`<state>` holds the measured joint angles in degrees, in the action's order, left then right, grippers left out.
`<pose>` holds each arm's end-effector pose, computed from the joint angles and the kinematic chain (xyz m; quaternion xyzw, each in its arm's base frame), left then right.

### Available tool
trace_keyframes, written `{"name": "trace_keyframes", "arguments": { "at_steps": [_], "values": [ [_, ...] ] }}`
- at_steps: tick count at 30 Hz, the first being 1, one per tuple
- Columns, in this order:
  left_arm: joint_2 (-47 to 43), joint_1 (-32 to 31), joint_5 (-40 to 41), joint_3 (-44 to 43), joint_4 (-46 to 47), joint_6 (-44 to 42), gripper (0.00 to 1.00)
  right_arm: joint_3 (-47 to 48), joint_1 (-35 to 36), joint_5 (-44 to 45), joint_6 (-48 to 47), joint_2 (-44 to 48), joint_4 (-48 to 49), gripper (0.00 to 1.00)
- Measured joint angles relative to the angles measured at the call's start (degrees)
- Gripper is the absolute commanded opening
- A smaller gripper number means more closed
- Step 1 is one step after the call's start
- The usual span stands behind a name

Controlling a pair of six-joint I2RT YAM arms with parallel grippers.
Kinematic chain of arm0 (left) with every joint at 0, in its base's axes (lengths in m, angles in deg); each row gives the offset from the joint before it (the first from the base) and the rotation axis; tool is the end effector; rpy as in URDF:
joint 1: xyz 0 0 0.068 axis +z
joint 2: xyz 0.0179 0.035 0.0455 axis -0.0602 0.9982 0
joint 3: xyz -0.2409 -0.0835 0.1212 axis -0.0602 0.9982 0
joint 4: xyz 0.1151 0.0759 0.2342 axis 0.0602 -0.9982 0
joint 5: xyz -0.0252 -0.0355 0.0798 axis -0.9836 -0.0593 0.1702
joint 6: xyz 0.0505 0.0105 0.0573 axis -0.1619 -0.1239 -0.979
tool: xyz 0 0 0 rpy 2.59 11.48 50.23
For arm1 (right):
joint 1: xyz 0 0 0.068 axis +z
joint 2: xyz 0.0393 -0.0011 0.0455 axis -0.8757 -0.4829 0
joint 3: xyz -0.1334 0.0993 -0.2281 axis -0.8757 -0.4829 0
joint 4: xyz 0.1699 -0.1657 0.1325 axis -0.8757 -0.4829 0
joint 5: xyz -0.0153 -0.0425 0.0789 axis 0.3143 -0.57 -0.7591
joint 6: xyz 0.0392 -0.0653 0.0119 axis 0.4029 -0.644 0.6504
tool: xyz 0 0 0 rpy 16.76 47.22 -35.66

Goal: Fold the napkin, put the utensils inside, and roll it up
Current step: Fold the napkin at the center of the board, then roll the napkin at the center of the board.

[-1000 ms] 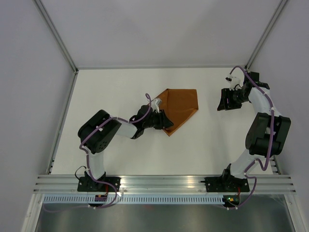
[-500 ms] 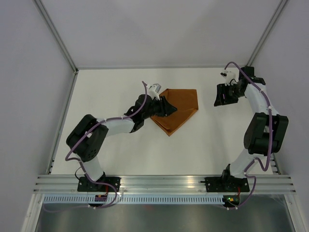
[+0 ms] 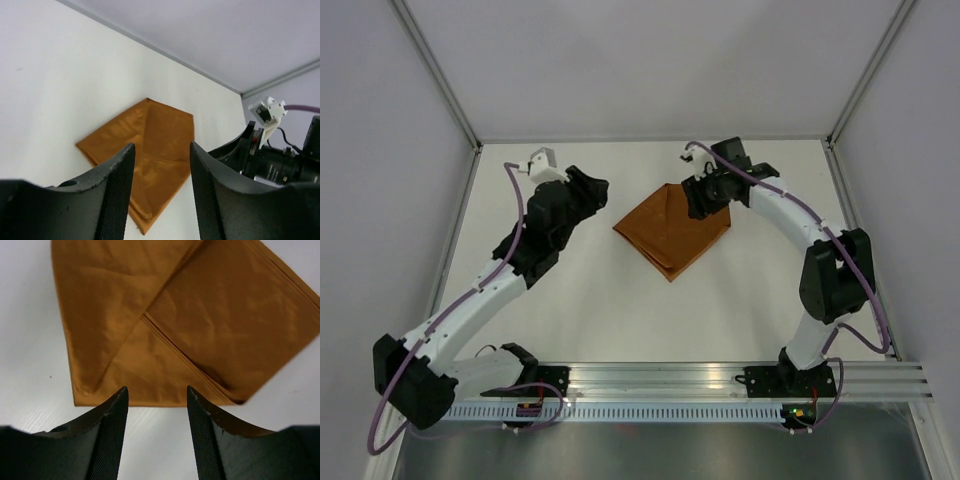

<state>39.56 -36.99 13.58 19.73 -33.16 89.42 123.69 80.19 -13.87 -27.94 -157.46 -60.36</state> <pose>0.2647 -0.1485 0.3514 -0.1755 0.7542 -0.2783 0.5683 0.3874 0.1532 0.2560 -0.2862 0.8967 0.1560 0.2996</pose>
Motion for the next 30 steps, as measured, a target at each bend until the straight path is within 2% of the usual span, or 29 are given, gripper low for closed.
{"name": "trace_keyframes", "arguments": {
  "at_steps": [5,13,23,30],
  "values": [
    [-6.82,3.96,5.53,-0.09,-9.35,0.85,0.55,-2.19,10.4,6.32,1.53,-2.25,5.97,0.56],
    [-8.11,7.63,6.51,-3.39,-15.04,0.7,0.56,-3.3,23.43,17.86,2.89,-9.68,11.8,0.55],
    [-6.84,10.08,3.54,-4.57,-15.65,-0.2,0.57,-1.9,30.18,27.45,5.03,-15.5,14.23,0.56],
    [-6.58,11.45,1.7,-4.57,-15.61,-1.11,0.57,-1.64,31.63,31.41,5.64,-17.55,15.08,0.57]
  ]
}}
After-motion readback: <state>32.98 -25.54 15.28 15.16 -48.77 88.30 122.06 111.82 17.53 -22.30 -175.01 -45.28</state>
